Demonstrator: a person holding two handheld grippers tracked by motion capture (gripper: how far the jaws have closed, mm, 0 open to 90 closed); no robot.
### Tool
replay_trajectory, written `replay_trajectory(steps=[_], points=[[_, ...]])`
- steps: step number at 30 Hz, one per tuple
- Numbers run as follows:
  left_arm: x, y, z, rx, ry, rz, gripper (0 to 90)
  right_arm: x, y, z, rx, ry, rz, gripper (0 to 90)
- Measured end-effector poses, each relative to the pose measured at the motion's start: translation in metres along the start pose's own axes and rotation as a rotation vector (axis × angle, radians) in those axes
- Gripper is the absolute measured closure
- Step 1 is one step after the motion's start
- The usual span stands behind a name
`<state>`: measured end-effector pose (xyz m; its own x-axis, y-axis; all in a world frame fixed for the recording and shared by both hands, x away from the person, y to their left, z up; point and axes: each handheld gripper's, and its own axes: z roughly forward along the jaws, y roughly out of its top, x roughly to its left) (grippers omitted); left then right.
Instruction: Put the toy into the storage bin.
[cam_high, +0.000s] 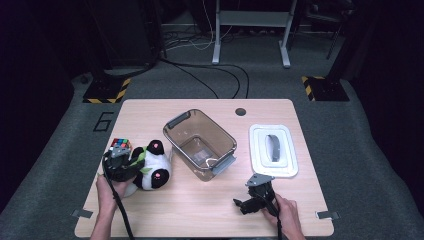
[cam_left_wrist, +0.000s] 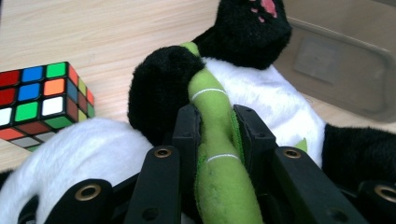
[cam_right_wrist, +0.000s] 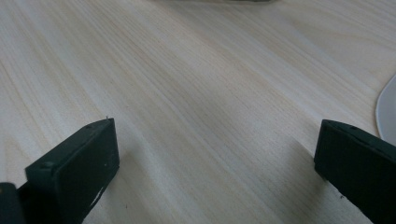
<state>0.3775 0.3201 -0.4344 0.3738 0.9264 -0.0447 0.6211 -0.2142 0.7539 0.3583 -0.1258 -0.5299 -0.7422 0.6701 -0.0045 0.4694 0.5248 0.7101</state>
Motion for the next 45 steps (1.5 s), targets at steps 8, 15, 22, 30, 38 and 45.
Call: replay_trajectory(steps=[8, 15, 22, 30, 38, 45], points=[[0.003, 0.0, -0.013, 0.001, -0.032, 0.021, 74.1, -0.002, -0.001, -0.001, 0.003, 0.018, -0.023, 0.0], [0.001, 0.004, -0.025, -0.006, -0.067, 0.054, 74.3, -0.001, -0.001, -0.001, 0.005, 0.011, -0.014, 0.0], [-0.004, 0.013, -0.034, -0.002, -0.085, 0.091, 74.4, -0.001, -0.001, -0.001, 0.003, 0.011, -0.02, 0.0], [-0.008, 0.023, -0.049, -0.028, -0.102, 0.13, 74.4, -0.002, -0.001, -0.001, 0.004, 0.013, -0.021, 0.0], [-0.006, 0.031, -0.058, -0.025, -0.142, 0.167, 74.4, -0.002, -0.001, -0.001, 0.003, 0.016, -0.023, 0.0], [-0.005, 0.038, -0.066, -0.049, -0.179, 0.184, 74.4, -0.002, -0.001, -0.001, 0.004, 0.019, -0.026, 0.0]])
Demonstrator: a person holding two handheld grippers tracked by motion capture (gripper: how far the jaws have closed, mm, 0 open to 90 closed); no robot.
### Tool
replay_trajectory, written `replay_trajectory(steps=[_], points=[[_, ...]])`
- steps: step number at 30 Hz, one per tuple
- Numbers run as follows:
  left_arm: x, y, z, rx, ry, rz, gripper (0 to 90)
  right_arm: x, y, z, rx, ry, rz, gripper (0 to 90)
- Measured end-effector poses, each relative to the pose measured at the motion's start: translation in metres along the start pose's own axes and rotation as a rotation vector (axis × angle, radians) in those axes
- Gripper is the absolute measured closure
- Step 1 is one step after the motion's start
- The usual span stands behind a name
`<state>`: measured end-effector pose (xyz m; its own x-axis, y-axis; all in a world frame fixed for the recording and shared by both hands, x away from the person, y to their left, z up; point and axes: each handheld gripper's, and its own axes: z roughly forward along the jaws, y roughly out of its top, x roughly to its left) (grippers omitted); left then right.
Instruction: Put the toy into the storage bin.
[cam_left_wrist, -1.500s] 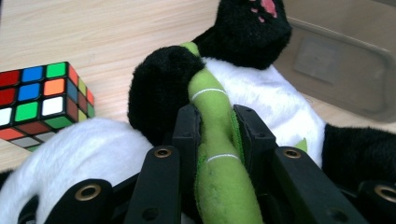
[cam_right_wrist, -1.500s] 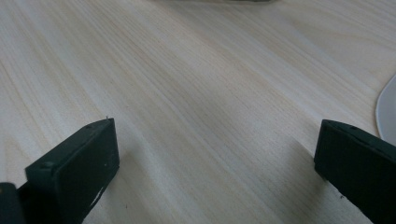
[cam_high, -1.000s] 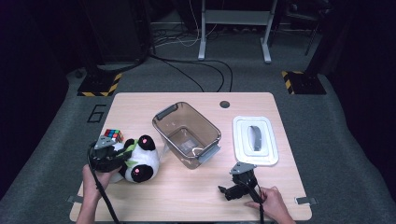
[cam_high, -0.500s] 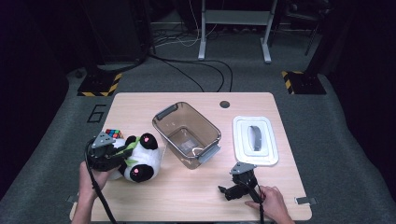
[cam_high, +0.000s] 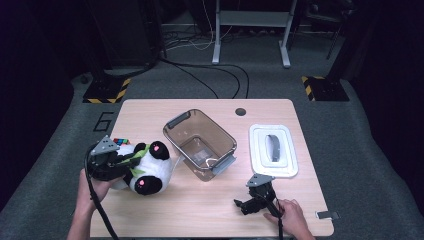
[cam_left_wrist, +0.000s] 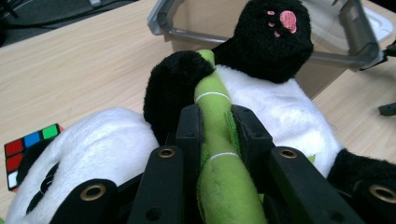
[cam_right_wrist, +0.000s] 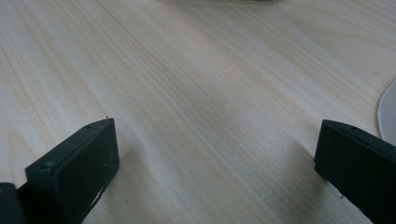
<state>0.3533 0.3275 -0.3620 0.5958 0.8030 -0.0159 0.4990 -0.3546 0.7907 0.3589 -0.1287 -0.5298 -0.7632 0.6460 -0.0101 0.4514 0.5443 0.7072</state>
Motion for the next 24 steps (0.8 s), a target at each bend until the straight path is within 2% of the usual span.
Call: replay_trajectory(steps=[8, 16, 20, 24], points=[[-0.001, 0.017, -0.008, -0.032, 0.007, 0.035, 74.4, 0.0, 0.0, 0.0, 0.001, 0.002, 0.003, 0.0], [-0.005, 0.042, -0.009, -0.05, 0.006, 0.098, 74.3, 0.0, 0.0, 0.0, 0.001, 0.003, 0.001, 0.0], [-0.006, 0.049, -0.009, -0.055, -0.003, 0.108, 74.2, 0.0, 0.0, 0.0, 0.0, 0.003, -0.003, 0.0], [-0.008, 0.064, -0.005, -0.071, -0.011, 0.116, 74.2, 0.0, 0.0, 0.0, 0.0, 0.003, -0.003, 0.0]])
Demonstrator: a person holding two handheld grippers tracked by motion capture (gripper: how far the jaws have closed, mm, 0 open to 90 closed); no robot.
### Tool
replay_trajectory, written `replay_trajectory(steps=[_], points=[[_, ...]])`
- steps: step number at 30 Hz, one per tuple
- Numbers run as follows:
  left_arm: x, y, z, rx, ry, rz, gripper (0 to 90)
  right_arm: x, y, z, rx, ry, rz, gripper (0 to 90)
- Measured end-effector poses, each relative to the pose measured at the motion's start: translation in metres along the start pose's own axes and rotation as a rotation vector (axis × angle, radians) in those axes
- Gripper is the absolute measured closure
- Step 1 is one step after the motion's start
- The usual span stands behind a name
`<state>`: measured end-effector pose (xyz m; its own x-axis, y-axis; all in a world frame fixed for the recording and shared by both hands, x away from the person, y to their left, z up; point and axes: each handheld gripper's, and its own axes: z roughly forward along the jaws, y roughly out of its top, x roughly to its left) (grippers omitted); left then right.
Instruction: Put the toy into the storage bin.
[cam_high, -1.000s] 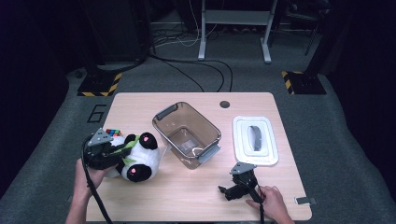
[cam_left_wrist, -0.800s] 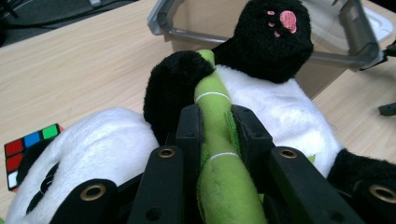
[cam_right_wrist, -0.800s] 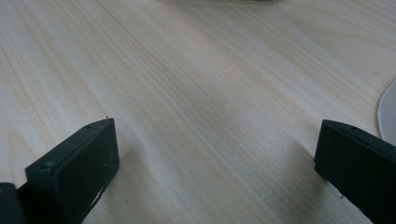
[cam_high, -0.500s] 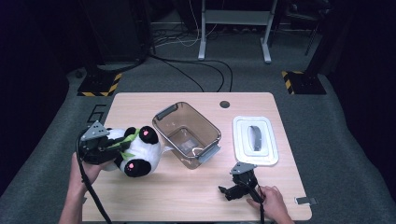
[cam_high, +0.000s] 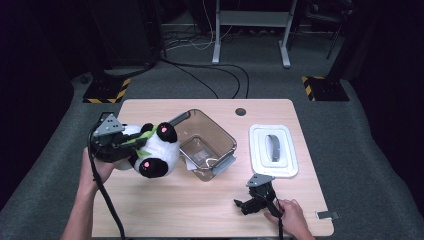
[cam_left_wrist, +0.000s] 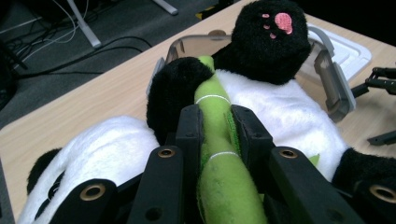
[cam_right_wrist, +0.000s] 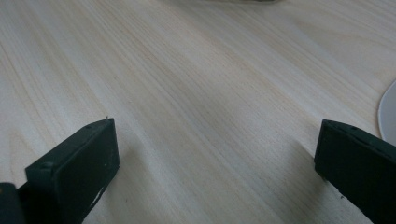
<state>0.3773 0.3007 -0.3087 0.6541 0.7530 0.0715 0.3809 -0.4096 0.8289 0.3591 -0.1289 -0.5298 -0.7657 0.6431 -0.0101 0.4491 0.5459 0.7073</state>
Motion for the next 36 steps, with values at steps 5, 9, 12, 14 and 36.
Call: replay_trajectory(steps=[5, 9, 12, 14, 36], points=[[-0.001, 0.014, 0.006, -0.006, -0.014, 0.023, 74.2, 0.0, 0.0, 0.0, 0.0, 0.0, -0.001, 0.0], [-0.002, 0.023, 0.012, -0.006, -0.031, 0.045, 74.2, 0.0, 0.0, 0.0, 0.0, 0.0, 0.0, 0.0], [-0.002, 0.03, 0.018, -0.016, -0.051, 0.068, 74.2, 0.0, 0.0, 0.0, 0.0, 0.0, 0.0, 0.0], [0.0, 0.035, 0.024, -0.021, -0.069, 0.072, 74.2, 0.0, 0.0, 0.0, 0.0, 0.0, -0.001, 0.0], [0.003, 0.073, 0.066, -0.024, -0.177, 0.2, 74.1, 0.0, 0.0, 0.0, 0.001, 0.0, 0.006, 0.0]])
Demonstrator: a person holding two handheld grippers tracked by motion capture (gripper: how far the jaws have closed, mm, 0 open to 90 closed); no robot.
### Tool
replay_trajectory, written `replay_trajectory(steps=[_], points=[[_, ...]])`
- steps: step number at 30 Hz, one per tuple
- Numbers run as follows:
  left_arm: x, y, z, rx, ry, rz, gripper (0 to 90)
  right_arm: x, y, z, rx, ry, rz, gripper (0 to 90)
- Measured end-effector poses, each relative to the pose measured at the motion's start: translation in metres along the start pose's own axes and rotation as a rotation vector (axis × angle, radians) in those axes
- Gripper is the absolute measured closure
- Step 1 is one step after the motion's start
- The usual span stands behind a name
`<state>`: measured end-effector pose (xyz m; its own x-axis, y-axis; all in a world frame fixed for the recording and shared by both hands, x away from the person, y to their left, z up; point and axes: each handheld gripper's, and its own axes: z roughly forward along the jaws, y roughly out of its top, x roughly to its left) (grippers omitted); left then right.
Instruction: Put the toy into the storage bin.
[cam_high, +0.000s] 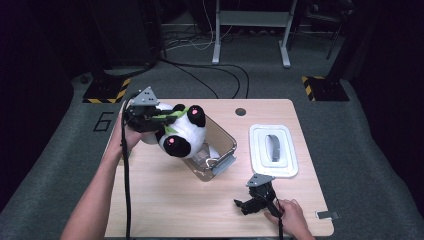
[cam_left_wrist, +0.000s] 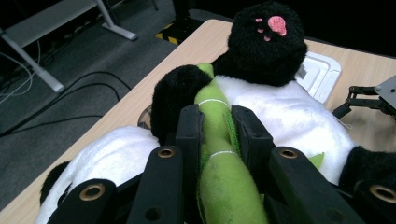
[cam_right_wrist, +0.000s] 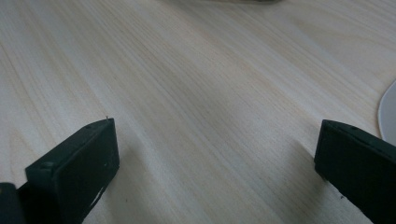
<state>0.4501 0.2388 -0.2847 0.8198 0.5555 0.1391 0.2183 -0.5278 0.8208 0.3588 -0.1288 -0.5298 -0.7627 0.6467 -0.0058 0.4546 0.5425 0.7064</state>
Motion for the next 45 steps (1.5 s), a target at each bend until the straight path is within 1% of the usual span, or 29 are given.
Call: replay_trajectory(steps=[1, 2, 3, 6, 7, 8, 9, 10, 13, 14, 17, 18, 23, 24, 26, 30, 35, 36, 37, 38, 39, 40, 45], points=[[0.0, 0.0, 0.0, 0.0, 0.0, 0.0, 74.0, 0.0, 0.0, 0.0, 0.0, 0.0, -0.003, 0.0], [0.001, 0.003, 0.006, 0.002, -0.007, 0.014, 74.0, 0.0, 0.0, 0.0, 0.0, 0.0, 0.001, 0.0], [0.001, 0.004, 0.008, 0.006, -0.015, 0.02, 74.0, 0.0, 0.0, 0.0, 0.0, 0.0, 0.0, 0.0], [0.002, 0.007, 0.013, 0.006, -0.019, 0.028, 74.0, 0.0, 0.0, 0.0, 0.0, 0.0, -0.002, 0.0], [0.003, 0.008, 0.016, 0.003, -0.019, 0.031, 73.9, 0.0, 0.0, 0.0, 0.006, 0.002, 0.004, 0.0], [0.004, 0.009, 0.018, 0.012, -0.019, 0.043, 73.9, 0.0, 0.0, 0.0, 0.005, 0.002, 0.003, 0.0], [0.004, 0.009, 0.018, 0.012, -0.019, 0.043, 73.9, 0.0, 0.0, 0.0, 0.005, 0.002, 0.003, 0.0], [0.005, 0.01, 0.02, 0.013, -0.025, 0.053, 73.9, 0.0, 0.0, 0.0, 0.005, 0.002, 0.003, 0.0], [0.006, 0.012, 0.029, 0.016, -0.047, 0.054, 73.9, 0.0, 0.0, 0.0, 0.003, 0.001, 0.001, 0.0], [0.006, 0.013, 0.031, 0.018, -0.049, 0.063, 73.9, 0.0, 0.0, 0.0, 0.004, 0.001, 0.001, 0.0], [0.006, 0.014, 0.036, 0.018, -0.056, 0.069, 73.8, 0.0, 0.0, 0.0, 0.003, 0.001, 0.001, 0.0], [0.007, 0.016, 0.04, 0.015, -0.067, 0.067, 73.8, 0.0, 0.0, 0.0, 0.004, 0.002, 0.0, 0.0], [0.007, 0.019, 0.049, 0.016, -0.101, 0.103, 73.7, 0.0, 0.0, 0.0, 0.003, 0.002, 0.001, 0.0], [0.007, 0.02, 0.052, 0.009, -0.106, 0.109, 73.7, 0.0, 0.0, 0.0, 0.004, 0.002, 0.001, 0.0], [0.006, 0.02, 0.055, 0.014, -0.125, 0.122, 73.6, 0.0, 0.0, 0.0, 0.004, 0.002, 0.0, 0.0], [0.005, 0.019, 0.063, 0.008, -0.162, 0.129, 73.5, 0.0, 0.0, 0.0, 0.003, 0.002, 0.0, 0.0], [0.003, 0.018, 0.071, 0.012, -0.21, 0.142, 73.3, 0.0, 0.0, 0.0, 0.004, 0.002, 0.0, 0.0], [0.003, 0.018, 0.071, 0.012, -0.21, 0.142, 73.3, 0.0, 0.0, 0.0, 0.004, 0.002, 0.001, 0.0], [0.002, 0.017, 0.075, 0.022, -0.215, 0.152, 73.3, 0.0, 0.0, 0.0, 0.004, 0.002, 0.0, 0.0], [0.002, 0.017, 0.075, 0.022, -0.215, 0.152, 73.2, 0.0, 0.0, 0.0, 0.004, 0.002, 0.0, 0.0], [0.002, 0.015, 0.079, 0.026, -0.234, 0.151, 73.2, 0.0, 0.0, 0.0, 0.004, 0.002, 0.0, 0.0], [0.002, 0.014, 0.081, 0.026, -0.232, 0.148, 73.1, 0.0, 0.0, 0.0, 0.004, 0.002, 0.001, 0.0], [0.001, 0.012, 0.088, 0.027, -0.259, 0.144, 72.7, 0.0, 0.0, 0.0, 0.003, 0.002, 0.0, 0.0]])
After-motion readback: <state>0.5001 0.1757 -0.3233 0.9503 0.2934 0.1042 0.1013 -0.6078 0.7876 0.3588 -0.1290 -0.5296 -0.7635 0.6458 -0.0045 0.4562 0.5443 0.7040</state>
